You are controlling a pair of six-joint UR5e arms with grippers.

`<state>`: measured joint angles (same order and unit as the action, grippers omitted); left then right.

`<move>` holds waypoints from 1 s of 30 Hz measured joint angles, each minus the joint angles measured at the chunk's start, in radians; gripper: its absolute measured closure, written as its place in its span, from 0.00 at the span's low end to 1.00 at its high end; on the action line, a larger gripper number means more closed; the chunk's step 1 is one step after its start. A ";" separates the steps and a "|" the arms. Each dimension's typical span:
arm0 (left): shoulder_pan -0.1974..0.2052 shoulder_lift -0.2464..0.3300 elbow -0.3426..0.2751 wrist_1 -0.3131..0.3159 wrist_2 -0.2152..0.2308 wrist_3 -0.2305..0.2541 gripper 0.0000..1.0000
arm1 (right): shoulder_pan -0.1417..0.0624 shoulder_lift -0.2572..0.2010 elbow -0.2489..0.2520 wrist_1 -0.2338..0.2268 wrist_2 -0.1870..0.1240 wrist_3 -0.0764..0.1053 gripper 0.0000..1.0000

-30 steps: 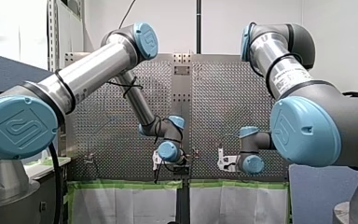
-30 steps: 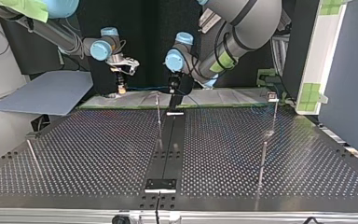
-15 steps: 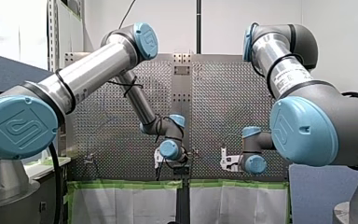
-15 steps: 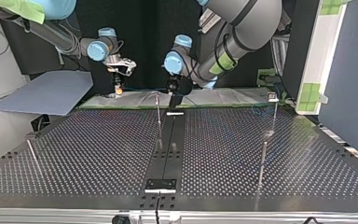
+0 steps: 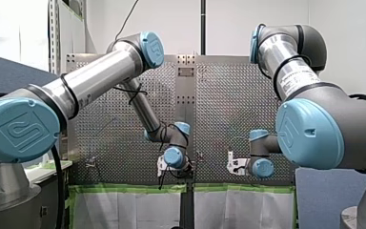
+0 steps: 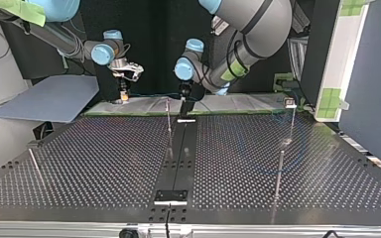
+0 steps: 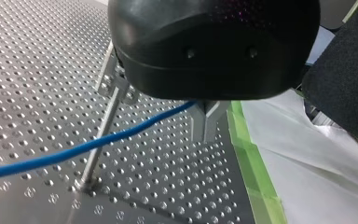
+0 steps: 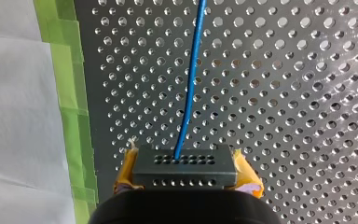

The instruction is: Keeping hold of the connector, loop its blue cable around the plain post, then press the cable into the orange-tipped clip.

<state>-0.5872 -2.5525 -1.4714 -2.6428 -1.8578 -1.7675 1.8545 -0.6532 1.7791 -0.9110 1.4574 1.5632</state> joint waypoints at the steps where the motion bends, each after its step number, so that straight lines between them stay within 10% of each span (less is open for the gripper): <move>1: 0.001 -0.003 0.004 -0.002 -0.001 0.000 0.99 | 0.000 0.000 0.000 0.000 0.000 0.000 1.00; 30: 0.038 -0.007 0.215 -0.162 0.017 -0.006 0.99 | -0.002 0.000 -0.126 0.098 -0.026 -0.026 1.00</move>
<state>-0.5492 -2.5599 -1.2560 -2.8045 -1.8412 -1.7730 1.8523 -0.6529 1.6528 -0.8132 1.4319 1.5369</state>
